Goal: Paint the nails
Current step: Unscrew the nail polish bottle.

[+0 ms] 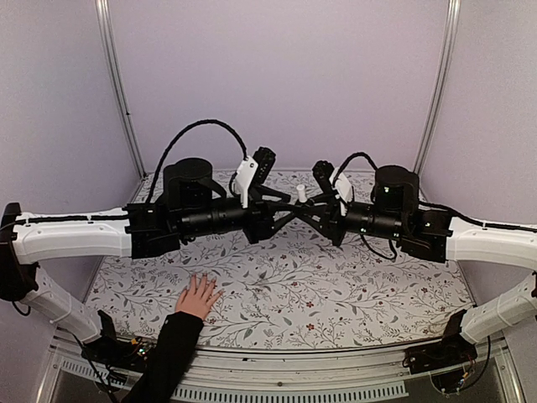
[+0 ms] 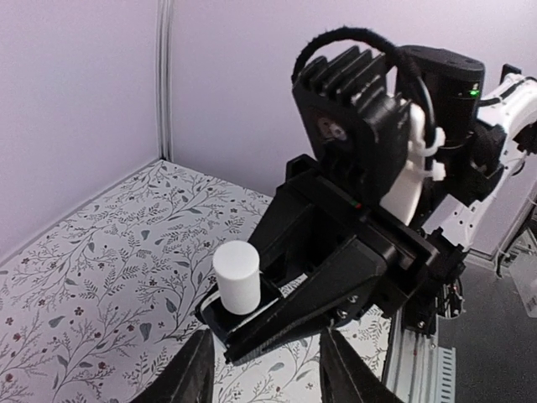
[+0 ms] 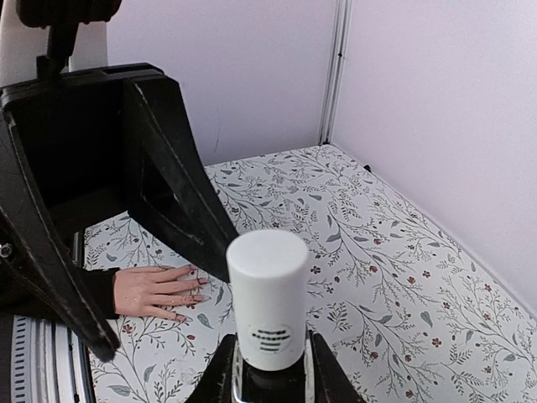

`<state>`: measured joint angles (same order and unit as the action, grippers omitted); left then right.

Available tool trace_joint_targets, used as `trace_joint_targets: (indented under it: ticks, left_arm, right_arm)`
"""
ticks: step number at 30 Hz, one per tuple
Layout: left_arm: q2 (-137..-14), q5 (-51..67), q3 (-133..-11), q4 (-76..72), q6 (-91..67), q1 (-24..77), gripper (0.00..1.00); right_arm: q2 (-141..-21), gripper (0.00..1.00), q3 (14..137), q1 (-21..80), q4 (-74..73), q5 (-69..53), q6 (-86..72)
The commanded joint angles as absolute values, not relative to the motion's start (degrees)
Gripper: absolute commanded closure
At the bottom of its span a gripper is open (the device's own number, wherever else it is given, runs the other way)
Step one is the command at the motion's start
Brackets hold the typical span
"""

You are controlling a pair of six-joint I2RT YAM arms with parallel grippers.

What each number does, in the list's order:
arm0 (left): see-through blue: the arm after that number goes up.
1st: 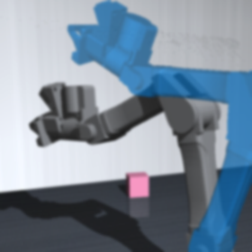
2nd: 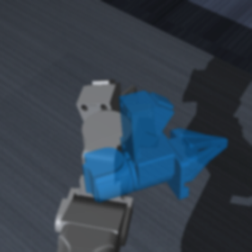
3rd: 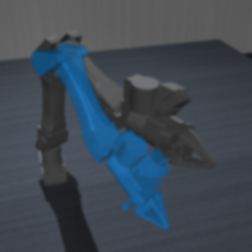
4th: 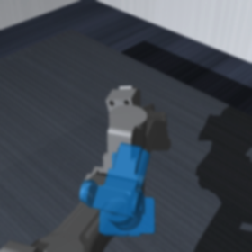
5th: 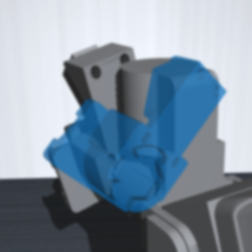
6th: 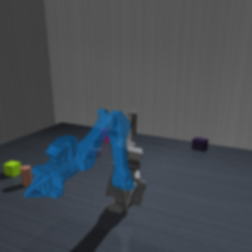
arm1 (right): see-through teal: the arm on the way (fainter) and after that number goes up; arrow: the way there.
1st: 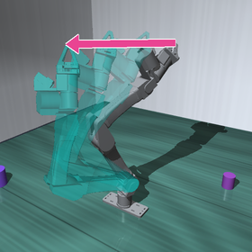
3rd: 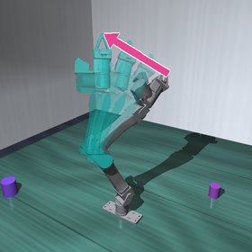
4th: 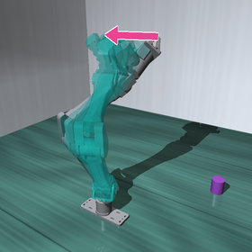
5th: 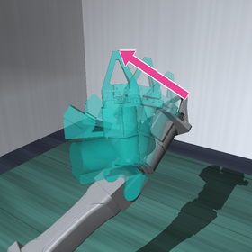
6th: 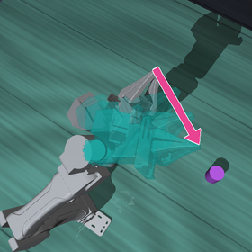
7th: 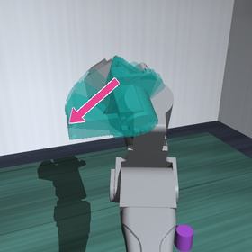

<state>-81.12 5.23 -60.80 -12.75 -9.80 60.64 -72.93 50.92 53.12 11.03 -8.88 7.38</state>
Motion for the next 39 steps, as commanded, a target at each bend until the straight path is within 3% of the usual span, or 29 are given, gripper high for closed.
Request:
trace_joint_targets:
  ticks: [1,7,13,29,39]
  left_arm:
    - [-77.1,14.4,-58.3,-13.0,-5.5,59.9,0.55]
    - [-73.8,30.2,-57.3,-10.0,2.1,59.8,0.58]
    - [-72.5,34.7,-57.4,-8.3,5.6,59.9,0.61]
    - [-72.3,37.2,-57.1,-10.0,6.5,59.8,0.68]
    - [-70.5,35.1,-55.3,-11.0,7.0,59.5,0.63]
  right_arm:
    - [-71.1,1.0,50.2,53.3,12.4,-16.8,8.2]
    - [-71.8,1.0,51.9,53.3,9.8,-39.2,11.5]
    - [-74.3,1.0,54.6,53.3,6.1,-50.1,12.7]
    - [-75.6,1.0,56.2,54.7,2.3,-54.4,15.0]
    - [-75.1,1.0,55.8,54.7,3.1,-55.7,14.2]
